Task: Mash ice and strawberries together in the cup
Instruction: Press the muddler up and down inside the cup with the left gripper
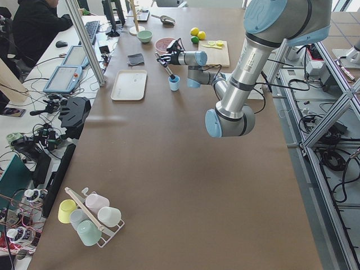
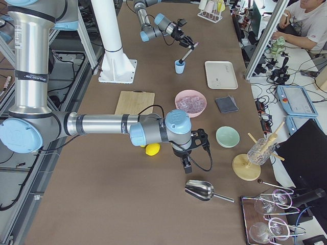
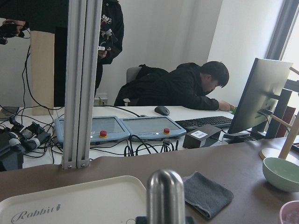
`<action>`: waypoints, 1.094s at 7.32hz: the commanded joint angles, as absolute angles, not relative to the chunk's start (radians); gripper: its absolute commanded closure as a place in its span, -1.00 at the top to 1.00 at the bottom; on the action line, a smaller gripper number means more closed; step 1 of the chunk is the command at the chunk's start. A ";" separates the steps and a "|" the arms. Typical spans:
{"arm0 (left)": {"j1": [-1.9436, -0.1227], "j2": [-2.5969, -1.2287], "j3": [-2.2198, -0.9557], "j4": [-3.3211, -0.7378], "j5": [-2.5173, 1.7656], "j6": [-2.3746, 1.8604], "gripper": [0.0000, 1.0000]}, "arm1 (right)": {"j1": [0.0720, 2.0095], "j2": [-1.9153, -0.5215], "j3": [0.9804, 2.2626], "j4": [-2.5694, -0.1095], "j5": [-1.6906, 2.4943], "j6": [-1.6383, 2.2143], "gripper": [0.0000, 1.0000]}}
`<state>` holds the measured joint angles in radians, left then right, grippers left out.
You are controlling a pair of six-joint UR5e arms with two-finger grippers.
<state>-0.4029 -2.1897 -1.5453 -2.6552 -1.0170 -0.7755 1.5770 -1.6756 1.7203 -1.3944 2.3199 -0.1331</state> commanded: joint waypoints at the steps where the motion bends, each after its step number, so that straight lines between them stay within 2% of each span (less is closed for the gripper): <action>1: -0.393 -2.191 -1.516 -2.657 -1.017 -0.778 -1.00 | 1.577 -1.678 1.718 -1.394 2.315 -0.133 0.98; 4: -0.474 -2.236 -1.566 -2.616 -1.111 -0.772 -1.00 | 1.577 -1.681 1.724 -1.394 2.299 -0.132 0.98; 8: -0.480 -2.204 -1.565 -2.608 -1.138 -0.779 -1.00 | 1.577 -1.684 1.732 -1.394 2.299 -0.133 0.98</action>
